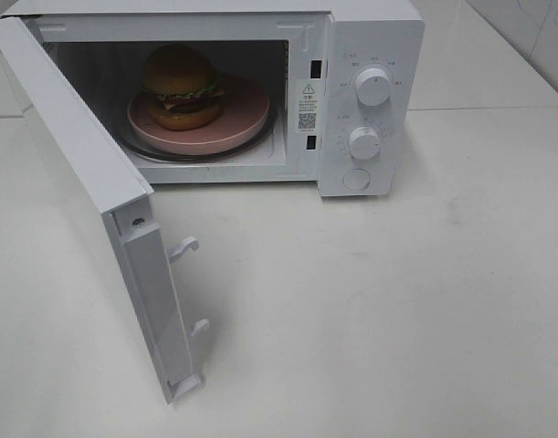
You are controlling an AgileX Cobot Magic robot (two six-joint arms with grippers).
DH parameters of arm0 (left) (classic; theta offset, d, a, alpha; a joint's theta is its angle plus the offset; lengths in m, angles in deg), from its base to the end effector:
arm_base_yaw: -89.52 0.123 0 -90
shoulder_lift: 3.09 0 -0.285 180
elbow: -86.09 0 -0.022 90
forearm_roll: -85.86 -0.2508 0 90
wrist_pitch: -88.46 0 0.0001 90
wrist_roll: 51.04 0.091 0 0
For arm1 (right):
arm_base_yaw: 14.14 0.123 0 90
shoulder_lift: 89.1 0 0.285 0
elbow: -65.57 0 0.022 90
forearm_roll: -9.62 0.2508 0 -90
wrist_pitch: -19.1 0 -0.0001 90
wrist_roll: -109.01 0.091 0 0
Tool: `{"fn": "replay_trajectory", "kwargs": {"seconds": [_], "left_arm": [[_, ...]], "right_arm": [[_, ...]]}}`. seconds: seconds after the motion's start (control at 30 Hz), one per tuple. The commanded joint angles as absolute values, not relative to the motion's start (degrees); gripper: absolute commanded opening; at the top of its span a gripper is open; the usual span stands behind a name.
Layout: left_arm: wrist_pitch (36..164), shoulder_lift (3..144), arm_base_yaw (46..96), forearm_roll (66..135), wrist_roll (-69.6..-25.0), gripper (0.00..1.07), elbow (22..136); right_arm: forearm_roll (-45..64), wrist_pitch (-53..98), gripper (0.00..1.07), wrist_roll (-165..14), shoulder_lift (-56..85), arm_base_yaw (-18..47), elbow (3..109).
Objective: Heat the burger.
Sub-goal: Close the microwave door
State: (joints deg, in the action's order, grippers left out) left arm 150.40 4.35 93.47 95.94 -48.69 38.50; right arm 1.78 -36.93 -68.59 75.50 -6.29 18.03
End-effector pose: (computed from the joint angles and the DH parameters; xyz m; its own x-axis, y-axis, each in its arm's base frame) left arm -0.0084 -0.0147 0.2813 -0.4492 -0.0730 -0.8904 0.0507 0.9930 -0.1070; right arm 0.0191 -0.0078 0.2888 -0.4744 -0.1004 -0.8745 -0.0540 0.9949 -0.0849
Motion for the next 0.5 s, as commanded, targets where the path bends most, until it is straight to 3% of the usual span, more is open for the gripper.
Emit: {"fn": "replay_trajectory", "kwargs": {"seconds": [0.03, 0.5], "left_arm": [[149.54, 4.01, 93.42, 96.06, -48.75, 1.0, 38.38], [149.54, 4.01, 93.42, 96.0, -48.75, 1.0, 38.38]], "right_arm": [[1.89, -36.59, 0.76, -68.01, 77.79, -6.75, 17.75], [1.83, -37.91, 0.76, -67.84, 84.89, -6.75, 16.66]]}}
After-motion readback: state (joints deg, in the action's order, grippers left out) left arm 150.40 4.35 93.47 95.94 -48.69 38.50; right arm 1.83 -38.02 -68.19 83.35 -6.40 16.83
